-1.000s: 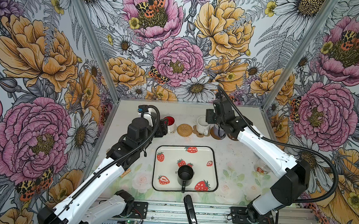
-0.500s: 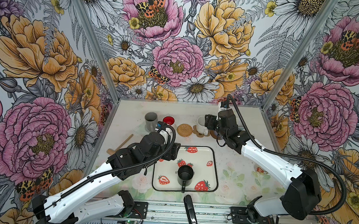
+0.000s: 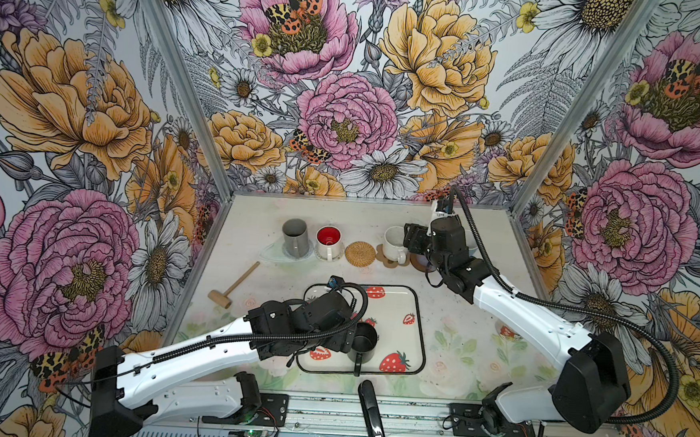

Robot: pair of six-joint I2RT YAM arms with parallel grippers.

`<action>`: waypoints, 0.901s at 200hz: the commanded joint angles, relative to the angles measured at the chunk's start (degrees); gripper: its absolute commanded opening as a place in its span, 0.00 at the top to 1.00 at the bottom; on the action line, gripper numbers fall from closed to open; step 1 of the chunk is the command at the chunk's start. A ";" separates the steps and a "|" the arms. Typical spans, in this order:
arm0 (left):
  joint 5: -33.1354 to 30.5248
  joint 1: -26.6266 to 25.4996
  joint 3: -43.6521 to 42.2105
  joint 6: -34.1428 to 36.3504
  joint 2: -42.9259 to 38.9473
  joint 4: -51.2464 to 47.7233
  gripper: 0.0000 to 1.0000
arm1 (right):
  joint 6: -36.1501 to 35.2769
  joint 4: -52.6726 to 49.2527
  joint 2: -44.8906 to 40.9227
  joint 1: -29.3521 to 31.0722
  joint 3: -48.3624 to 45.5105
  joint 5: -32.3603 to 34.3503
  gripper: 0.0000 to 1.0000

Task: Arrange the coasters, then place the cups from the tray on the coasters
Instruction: 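Lower the left gripper onto the black mug rim on the tray and close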

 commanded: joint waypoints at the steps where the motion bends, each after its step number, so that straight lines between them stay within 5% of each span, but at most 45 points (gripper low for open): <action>1: 1.17 -1.97 -0.40 -3.32 0.83 -1.19 0.14 | 0.39 1.91 -0.83 -0.57 -0.49 -0.94 0.29; 180: 0.69 -11.34 1.00 -13.14 16.62 -0.94 0.13 | 0.55 2.08 1.14 -1.63 -0.49 -2.51 0.29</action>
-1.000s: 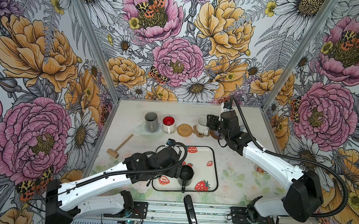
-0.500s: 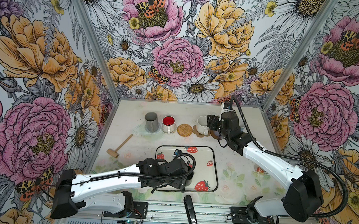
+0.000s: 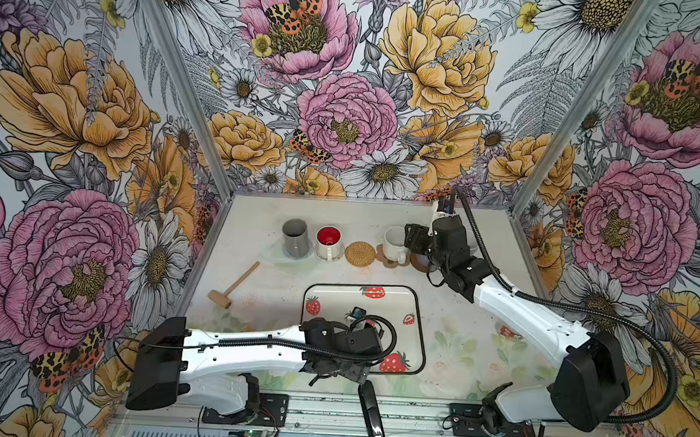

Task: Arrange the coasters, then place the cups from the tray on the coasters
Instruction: 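Lower the left gripper onto the black mug rim on the tray and close, then lift the black mug with the left gripper and carry it toward the woven coaster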

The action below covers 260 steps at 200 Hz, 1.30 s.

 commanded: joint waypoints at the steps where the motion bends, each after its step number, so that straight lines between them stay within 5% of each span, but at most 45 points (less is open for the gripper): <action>1: -0.13 -0.19 1.05 -2.29 1.07 0.05 0.13 | 0.55 1.62 0.66 -0.29 -0.20 -0.59 0.29; 41: -2.04 -0.16 1.81 -3.00 4.69 0.17 0.19 | 0.62 1.61 0.74 -0.38 -0.36 -0.43 0.29; 163: -5.52 -0.16 2.19 -3.44 12.64 4.12 0.62 | 0.73 1.66 1.43 -0.73 -0.36 -0.60 0.29; 215: -5.59 0.43 2.10 -3.11 12.39 4.39 1.00 | 0.81 1.68 2.06 -0.82 -0.12 -0.84 0.29; 260: -8.11 2.52 3.04 -1.59 6.96 4.29 1.00 | 0.73 1.67 2.00 -0.89 -0.07 -0.95 0.29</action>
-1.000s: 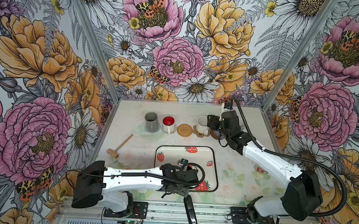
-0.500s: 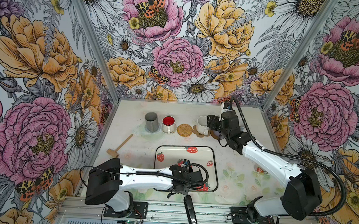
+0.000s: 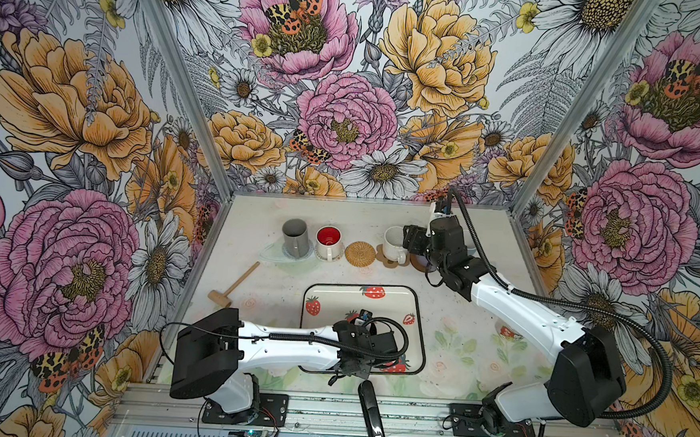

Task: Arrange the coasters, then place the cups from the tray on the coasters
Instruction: 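Lift the black mug with the left gripper and carry it toward the woven coaster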

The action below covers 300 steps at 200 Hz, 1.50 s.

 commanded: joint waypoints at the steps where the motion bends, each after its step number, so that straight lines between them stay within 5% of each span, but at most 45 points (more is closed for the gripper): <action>1: -4.08 1.44 1.52 1.78 -5.06 0.78 1.00 | 0.66 1.46 0.42 -0.37 -0.10 -0.34 0.29; 58: -4.12 6.52 3.34 7.09 -10.25 0.81 1.00 | 0.45 1.44 -0.43 -0.95 -0.86 -0.58 0.29; 112: -3.79 16.63 9.78 15.81 -8.25 0.89 1.00 | 0.01 1.38 -1.25 -1.65 -1.30 -2.23 0.29; 222: 0.38 31.77 30.49 29.29 11.89 5.02 1.00 | -0.17 1.97 -4.06 -6.53 -5.41 -4.45 0.29; 300: 0.47 34.71 41.90 30.95 25.98 4.92 1.00 | 1.82 6.55 -5.66 -9.98 -9.51 -7.43 0.30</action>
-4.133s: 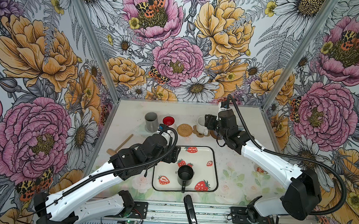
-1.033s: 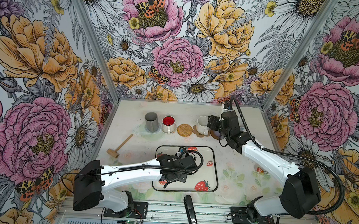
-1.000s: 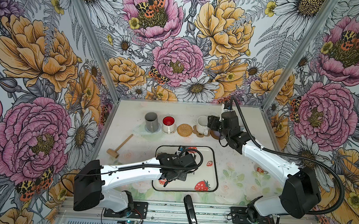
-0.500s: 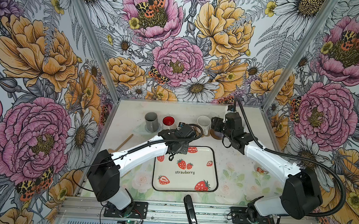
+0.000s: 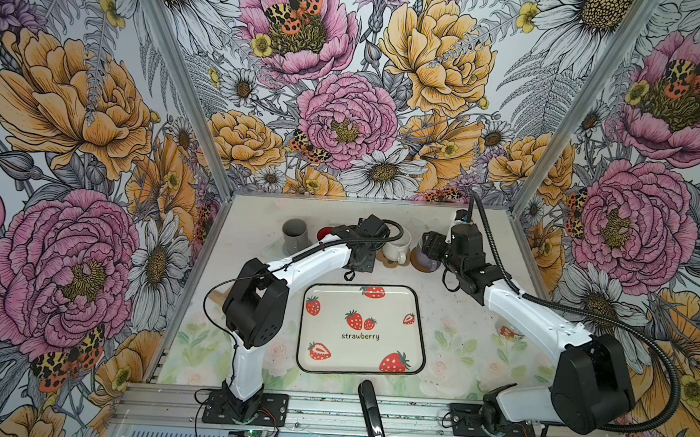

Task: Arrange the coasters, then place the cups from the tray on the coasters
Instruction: 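Lift the black mug with the left gripper and carry it toward the woven coaster, then lower the black mug onto the woven rattan coaster beside the red-lined mug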

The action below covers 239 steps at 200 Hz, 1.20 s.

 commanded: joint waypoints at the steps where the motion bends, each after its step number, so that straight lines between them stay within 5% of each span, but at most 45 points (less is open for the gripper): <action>1: -0.34 0.32 3.94 1.42 1.01 3.21 1.00 | 1.33 3.82 -2.16 -0.62 -1.30 -1.83 0.30; 239: -0.08 4.76 10.15 2.30 10.51 3.29 1.00 | 1.99 4.76 1.89 -1.72 0.31 -5.32 0.31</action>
